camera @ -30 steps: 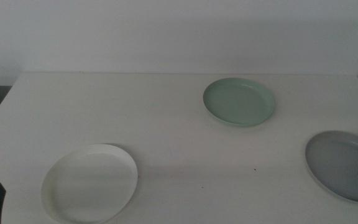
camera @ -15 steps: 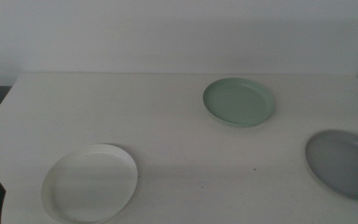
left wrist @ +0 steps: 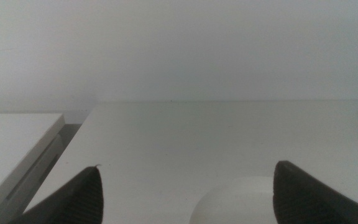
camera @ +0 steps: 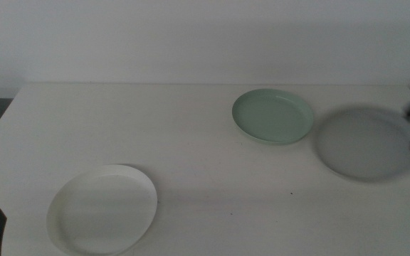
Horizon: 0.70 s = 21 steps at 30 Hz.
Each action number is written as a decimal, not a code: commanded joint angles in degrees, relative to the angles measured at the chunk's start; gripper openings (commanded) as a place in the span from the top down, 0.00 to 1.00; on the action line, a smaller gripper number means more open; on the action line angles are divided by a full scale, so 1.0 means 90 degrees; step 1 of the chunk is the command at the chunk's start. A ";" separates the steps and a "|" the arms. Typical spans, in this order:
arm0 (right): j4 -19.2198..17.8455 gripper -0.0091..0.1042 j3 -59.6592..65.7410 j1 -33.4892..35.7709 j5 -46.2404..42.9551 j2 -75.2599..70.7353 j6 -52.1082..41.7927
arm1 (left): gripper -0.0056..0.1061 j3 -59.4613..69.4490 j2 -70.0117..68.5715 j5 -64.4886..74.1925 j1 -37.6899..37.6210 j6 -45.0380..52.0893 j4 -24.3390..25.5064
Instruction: Stack the three bowls on top of each other.
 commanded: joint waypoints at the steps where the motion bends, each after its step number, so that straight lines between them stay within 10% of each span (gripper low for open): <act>1: 0.0533 0.94 -0.0415 0.0646 0.0198 -0.0201 -0.0122 | 0.11 -0.0001 -0.0021 -0.0088 -0.0045 0.0000 -0.0016; 11: 0.0854 0.94 -0.1389 0.3085 -0.0181 0.0872 0.0289 | 0.11 -0.0001 -0.0021 -0.0088 -0.0045 0.0000 -0.0016; 21: 0.1093 0.94 -0.1392 0.3584 -0.0886 0.1827 0.0289 | 0.11 -0.0001 -0.0021 -0.0088 -0.0045 0.0000 -0.0016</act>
